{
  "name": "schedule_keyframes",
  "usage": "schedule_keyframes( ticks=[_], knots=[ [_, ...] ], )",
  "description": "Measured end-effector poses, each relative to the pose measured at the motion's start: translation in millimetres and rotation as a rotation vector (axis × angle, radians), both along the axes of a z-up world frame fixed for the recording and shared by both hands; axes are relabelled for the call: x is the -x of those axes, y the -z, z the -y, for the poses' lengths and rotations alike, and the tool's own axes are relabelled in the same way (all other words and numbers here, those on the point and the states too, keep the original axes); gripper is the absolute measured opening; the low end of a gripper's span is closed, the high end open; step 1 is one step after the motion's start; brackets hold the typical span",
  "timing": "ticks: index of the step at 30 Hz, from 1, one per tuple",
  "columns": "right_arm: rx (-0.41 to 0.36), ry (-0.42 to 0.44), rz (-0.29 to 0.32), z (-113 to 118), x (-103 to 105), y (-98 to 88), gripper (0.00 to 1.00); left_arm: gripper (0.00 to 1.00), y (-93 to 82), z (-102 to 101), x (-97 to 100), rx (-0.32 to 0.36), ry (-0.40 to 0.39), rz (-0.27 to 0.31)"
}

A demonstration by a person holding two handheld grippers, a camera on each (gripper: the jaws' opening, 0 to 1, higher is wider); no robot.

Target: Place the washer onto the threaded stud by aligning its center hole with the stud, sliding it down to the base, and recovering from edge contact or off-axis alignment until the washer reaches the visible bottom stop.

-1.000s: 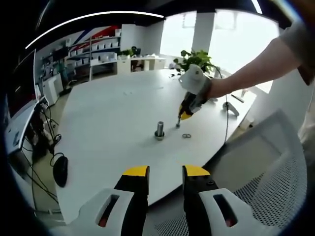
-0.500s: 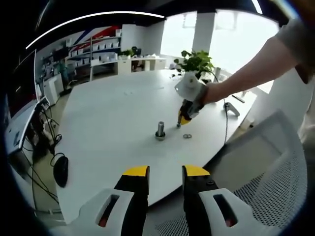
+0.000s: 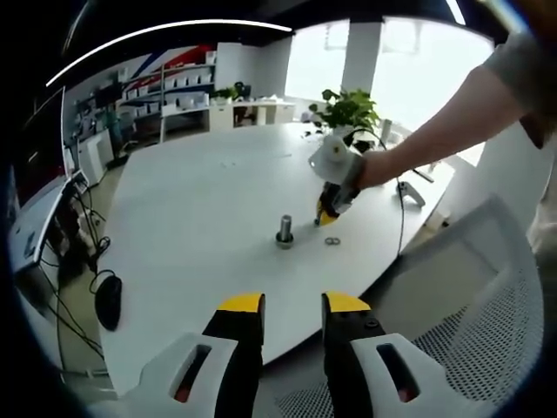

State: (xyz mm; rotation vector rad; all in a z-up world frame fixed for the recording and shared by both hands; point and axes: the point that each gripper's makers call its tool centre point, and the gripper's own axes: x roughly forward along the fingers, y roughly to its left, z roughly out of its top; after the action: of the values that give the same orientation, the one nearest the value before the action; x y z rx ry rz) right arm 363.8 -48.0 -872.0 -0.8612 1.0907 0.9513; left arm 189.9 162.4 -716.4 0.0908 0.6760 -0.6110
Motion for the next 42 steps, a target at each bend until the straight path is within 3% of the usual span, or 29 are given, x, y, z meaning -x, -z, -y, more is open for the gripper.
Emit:
schedule_keyframes(
  ticks=[11, 21, 28, 42],
  knots=[
    [-0.016, 0.023, 0.006, 8, 2, -5.9, 0.16, 0.24, 0.8, -1, -0.6, 0.000, -0.006, -0.007],
    [-0.066, 0.149, -0.005, 24, 22, -13.4, 0.16, 0.24, 1.2, -2, 0.0, -0.002, -0.007, -0.007],
    [-0.083, 0.185, -0.018, 29, 36, -11.8, 0.16, 0.24, 1.4, 1, 1.4, 0.006, 0.010, -0.015],
    [-0.058, 0.216, -0.049, 19, 59, -9.7, 0.19, 0.24, 1.2, 4, 2.6, 0.019, 0.023, -0.017]
  ],
)
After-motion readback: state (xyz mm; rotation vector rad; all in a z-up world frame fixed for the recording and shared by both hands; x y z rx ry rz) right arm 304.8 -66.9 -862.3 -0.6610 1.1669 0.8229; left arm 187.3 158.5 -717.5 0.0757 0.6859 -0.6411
